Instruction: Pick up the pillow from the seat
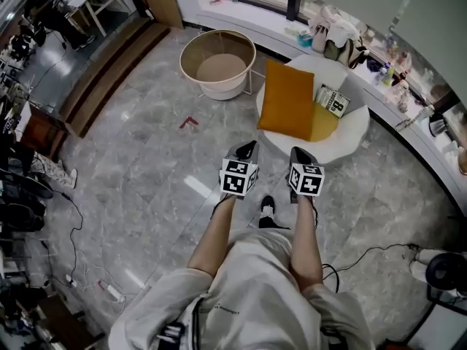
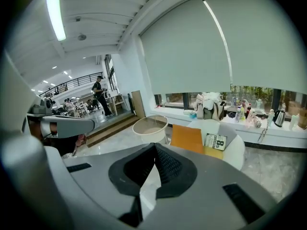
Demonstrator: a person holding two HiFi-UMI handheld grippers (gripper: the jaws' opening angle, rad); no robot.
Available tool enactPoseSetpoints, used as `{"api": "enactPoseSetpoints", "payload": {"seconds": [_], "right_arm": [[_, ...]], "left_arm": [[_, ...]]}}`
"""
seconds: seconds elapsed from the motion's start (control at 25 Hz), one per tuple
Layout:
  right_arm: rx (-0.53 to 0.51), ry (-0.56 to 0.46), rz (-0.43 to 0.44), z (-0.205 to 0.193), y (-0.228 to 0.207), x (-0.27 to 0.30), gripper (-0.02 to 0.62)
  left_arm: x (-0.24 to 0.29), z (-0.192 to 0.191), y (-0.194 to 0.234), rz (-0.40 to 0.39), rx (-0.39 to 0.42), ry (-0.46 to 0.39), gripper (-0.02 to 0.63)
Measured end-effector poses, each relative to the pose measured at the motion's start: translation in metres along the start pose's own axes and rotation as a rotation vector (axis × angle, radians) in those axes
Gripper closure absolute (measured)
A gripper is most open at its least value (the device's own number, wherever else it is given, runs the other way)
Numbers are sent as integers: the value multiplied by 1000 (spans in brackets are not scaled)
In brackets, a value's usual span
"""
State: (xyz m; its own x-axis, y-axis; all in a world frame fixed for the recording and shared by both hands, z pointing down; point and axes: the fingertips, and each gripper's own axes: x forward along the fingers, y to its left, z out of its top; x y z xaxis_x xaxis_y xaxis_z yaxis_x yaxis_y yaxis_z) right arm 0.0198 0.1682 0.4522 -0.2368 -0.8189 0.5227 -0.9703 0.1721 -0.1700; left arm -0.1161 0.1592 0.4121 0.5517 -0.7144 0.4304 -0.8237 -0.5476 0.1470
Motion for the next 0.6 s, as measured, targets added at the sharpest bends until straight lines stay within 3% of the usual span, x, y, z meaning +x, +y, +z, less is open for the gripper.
{"api": "enactPoseSetpoints", "payload": {"seconds": [0.32,0.6], "right_arm": [[40,79,129,11,-14,74,588],[-40,109,249,32,26,135,588]], "left_arm": [[34,19,53,127,-48,9,597],[35,31,107,202,-91,5,598]]}}
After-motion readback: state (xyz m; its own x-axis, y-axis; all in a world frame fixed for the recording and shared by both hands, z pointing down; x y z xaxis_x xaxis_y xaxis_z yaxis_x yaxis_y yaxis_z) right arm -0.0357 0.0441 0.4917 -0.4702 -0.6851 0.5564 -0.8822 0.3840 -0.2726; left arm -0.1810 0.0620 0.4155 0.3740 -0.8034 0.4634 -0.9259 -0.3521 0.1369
